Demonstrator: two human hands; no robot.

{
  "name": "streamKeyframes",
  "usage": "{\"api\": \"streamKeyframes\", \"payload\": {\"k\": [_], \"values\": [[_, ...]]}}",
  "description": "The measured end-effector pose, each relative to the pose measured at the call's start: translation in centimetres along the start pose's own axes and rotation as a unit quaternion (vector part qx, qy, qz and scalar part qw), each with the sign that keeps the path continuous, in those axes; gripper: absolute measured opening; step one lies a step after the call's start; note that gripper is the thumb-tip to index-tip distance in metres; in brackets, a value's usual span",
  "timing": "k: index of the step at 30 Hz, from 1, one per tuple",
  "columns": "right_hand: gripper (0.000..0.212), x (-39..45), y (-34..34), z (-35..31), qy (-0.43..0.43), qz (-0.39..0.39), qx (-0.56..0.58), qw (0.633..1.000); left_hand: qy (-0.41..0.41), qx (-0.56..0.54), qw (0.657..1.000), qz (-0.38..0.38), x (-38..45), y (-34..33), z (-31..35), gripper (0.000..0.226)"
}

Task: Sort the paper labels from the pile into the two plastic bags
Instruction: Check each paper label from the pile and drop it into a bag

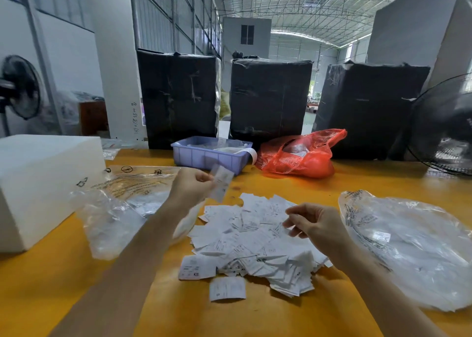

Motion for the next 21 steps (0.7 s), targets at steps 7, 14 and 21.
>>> {"api": "streamKeyframes", "payload": {"k": [7, 14, 21], "values": [[0.015, 0.1, -0.4, -0.1, 0.026, -0.01, -0.033, 0.999, 0.099, 0.255, 0.938, 0.213, 3.6, 10.6, -5.3, 0.015], [0.014, 0.3, 4.0, -1.8, 0.154, 0.173, -0.283, 0.931, 0.063, 0.367, 0.9, 0.228, 3.0, 9.0, -4.5, 0.017], [0.013, -0.8, 12.7, 4.4, -0.132, 0.114, -0.527, 0.832, -0.112, 0.289, 0.936, 0.17, 0.1, 1.8, 0.3, 0.034]]}}
Point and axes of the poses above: each hand's wrist, its own x-axis towards the middle knuckle, its own y-axis out of the back of the hand, z = x × y, the point moved 5 cm from there along x, towards the middle knuckle, and after that the axes turned 11 degrees about y, right-handed, at the moved point
